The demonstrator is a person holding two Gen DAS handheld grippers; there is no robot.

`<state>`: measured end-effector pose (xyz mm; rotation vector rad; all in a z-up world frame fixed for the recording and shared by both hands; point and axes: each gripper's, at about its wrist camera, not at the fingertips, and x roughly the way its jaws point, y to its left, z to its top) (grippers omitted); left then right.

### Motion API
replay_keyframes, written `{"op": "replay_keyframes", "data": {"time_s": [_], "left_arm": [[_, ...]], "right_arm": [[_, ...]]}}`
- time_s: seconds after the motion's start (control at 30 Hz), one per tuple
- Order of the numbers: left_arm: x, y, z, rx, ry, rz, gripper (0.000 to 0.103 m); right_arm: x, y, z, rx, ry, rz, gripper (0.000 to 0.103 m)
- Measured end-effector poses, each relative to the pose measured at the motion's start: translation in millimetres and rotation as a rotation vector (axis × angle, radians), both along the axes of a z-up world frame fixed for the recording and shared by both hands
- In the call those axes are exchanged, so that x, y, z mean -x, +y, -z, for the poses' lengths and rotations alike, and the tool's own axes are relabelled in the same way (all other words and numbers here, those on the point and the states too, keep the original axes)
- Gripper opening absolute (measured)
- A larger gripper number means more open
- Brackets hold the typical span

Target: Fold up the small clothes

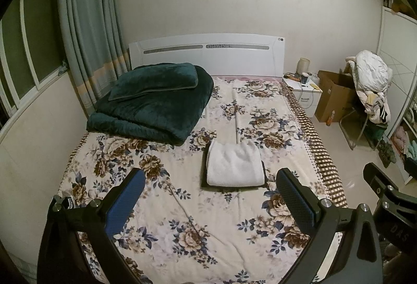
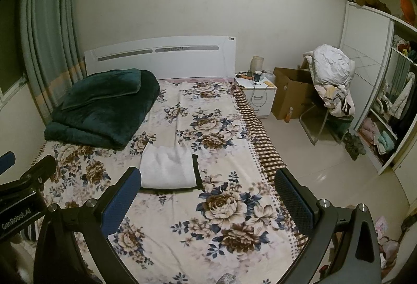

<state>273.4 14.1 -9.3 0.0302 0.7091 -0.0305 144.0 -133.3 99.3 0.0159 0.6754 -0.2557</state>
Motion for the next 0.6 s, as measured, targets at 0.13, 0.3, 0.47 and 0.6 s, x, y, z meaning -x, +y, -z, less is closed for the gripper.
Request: {"op": "replay_keyframes", "data": {"time_s": [0.13,0.3,0.47,0.6], "left_arm": [[0.4,-0.2,0.2,-0.001,0.0,0.0,0.103],[0.5,-0.8,-1.5,-0.002,-0.002,-0.001,0.103],[1.0,-1.0,-3.2,-0.002,-0.002,-0.002,0.103],[1.2,-1.1,-2.7,-0.002,-0.003,-0.003,0.103]], "right_arm": [[0.6,0.2,0.6,0.0,0.0,0.0,0.103],[1.7,0.7,0.9,-0.001,0.0,0.002,0.103],[3.7,-1.6,1.3,-0.001,-0.002,0.006,0.103],[4.2,-0.1,1.4,-0.003,-0.004,0.008,0.103]]}}
